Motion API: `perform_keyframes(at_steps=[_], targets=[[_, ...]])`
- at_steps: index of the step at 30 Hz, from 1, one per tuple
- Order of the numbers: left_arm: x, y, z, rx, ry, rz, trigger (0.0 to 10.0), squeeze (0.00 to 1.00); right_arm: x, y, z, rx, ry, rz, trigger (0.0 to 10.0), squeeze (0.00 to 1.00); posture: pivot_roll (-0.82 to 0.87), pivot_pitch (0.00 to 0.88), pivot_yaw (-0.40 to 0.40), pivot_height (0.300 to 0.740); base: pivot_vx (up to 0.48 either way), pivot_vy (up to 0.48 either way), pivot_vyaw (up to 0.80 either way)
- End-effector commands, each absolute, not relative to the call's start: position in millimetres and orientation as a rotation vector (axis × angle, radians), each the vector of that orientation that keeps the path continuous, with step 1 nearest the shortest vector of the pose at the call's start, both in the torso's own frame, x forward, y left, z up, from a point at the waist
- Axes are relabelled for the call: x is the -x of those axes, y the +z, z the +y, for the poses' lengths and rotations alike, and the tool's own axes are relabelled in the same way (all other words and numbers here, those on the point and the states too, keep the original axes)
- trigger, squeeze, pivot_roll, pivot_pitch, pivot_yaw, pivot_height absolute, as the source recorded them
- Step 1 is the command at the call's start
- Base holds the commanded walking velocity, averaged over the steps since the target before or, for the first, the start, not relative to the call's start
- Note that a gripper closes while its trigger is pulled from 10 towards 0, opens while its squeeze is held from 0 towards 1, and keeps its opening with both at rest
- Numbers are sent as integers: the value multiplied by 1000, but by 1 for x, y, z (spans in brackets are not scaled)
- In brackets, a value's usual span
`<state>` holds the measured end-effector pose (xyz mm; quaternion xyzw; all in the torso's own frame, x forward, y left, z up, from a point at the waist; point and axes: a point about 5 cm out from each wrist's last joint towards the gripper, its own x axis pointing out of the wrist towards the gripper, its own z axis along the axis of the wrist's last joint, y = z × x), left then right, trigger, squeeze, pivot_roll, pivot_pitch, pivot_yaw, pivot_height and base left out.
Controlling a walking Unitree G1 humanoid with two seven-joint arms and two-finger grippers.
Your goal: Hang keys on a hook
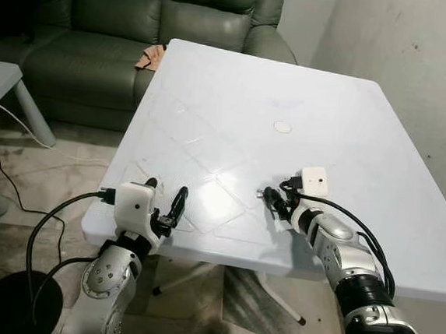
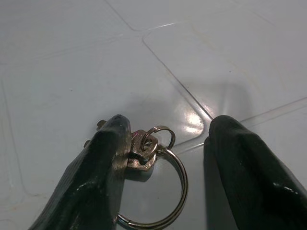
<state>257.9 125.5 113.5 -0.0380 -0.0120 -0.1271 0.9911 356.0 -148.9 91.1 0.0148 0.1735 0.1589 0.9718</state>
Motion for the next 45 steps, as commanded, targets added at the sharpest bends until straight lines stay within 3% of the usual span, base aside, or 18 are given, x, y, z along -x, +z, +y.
perform_keyframes(at_steps=[1, 2, 3, 4, 5, 33, 45], targets=[[-256, 116, 123, 70, -273, -25, 10000, 0, -355, 92, -151, -34, 304, 354, 10000, 0, -32, 102, -86, 740, 0, 0, 0], [-256, 116, 123, 69, -273, -25, 10000, 0, -355, 91, -150, -35, 303, 356, 10000, 0, -32, 102, -86, 740, 0, 0, 0], [-256, 116, 123, 70, -273, -25, 10000, 0, -355, 91, -150, -34, 303, 355, 7490, 0, -32, 102, -86, 740, 0, 0, 0], [-255, 116, 123, 69, -273, -25, 10000, 0, -355, 91, -150, -28, 298, 352, 1961, 0, -30, 102, -85, 740, 0, 0, 0], [-255, 116, 124, 69, -273, -24, 10000, 0, -356, 91, -151, -25, 292, 348, 0, 0, -30, 102, -85, 740, 0, 0, 0], [-256, 117, 125, 64, -253, -27, 10000, 0, -358, 97, -156, -5, 283, 318, 0, 0, -32, 107, -87, 740, 0, 0, 0], [-264, 122, 127, 78, -230, -47, 10000, 0, -366, 121, -157, -72, 255, 165, 0, 0, -37, 90, -83, 740, 0, 0, 0]])
